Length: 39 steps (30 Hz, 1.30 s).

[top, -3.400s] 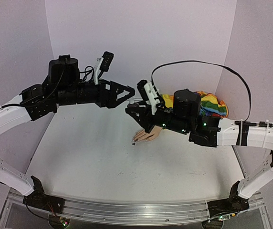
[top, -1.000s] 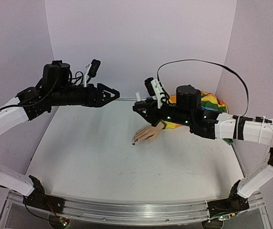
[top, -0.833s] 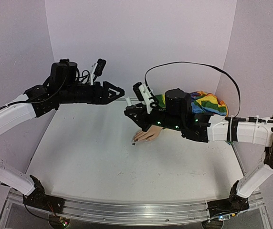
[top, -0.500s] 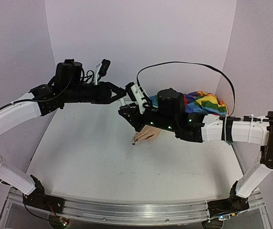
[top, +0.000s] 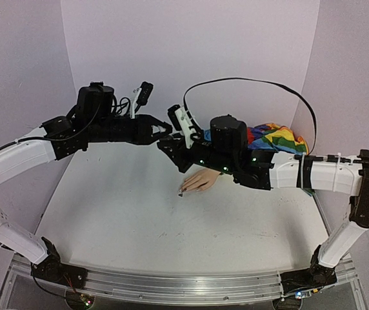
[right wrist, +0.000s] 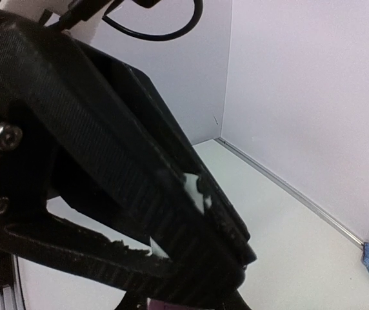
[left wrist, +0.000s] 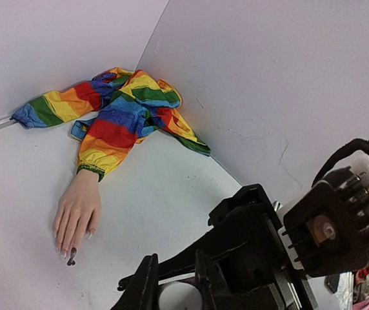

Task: Paint the nails

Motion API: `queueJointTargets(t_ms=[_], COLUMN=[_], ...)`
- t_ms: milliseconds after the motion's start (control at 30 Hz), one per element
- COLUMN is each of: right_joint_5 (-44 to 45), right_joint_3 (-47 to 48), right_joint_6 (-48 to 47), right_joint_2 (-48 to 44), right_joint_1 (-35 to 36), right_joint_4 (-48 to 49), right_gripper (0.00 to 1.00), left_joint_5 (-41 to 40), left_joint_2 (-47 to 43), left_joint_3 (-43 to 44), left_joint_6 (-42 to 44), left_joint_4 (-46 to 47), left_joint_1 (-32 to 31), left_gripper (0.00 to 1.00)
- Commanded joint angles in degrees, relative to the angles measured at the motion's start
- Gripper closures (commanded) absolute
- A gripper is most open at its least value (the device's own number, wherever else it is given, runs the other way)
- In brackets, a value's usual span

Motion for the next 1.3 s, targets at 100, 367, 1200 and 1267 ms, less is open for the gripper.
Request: queueJointTargets(t_ms=[100, 367, 1200, 1267], right_joint_5=[-3.05, -60.37, -13.94, -10.01], right_joint_3=[2.58, -0.91, -7.41, -6.46], right_joint_6=[1.87, 15.03, 7.04, 7.11], right_joint_2=[-1.11, -6.56, -7.76, -6.61], right_joint_1=[0.29, -8.46, -9.89, -8.39], right_joint_4=[4.62, 19.97, 5.12, 5.27], right_gripper=[1.0, 1.0, 1.0, 1.0], left_joint_5=[-1.44, 49.36, -11.07, -11.99], left_joint_2=[-1.33, 1.53, -9.35, -8.56], left_joint_3=[0.6, 0.65, -4.68, -4.09], left_joint_6=[6.54, 19.79, -0.18, -1.59], left_joint_4=[1.21, 1.15, -2.5, -2.5], left_joint_1=[-2.75, -3.27, 0.22, 0.3], left_gripper=[0.93, 1.0, 0.1, 0.12])
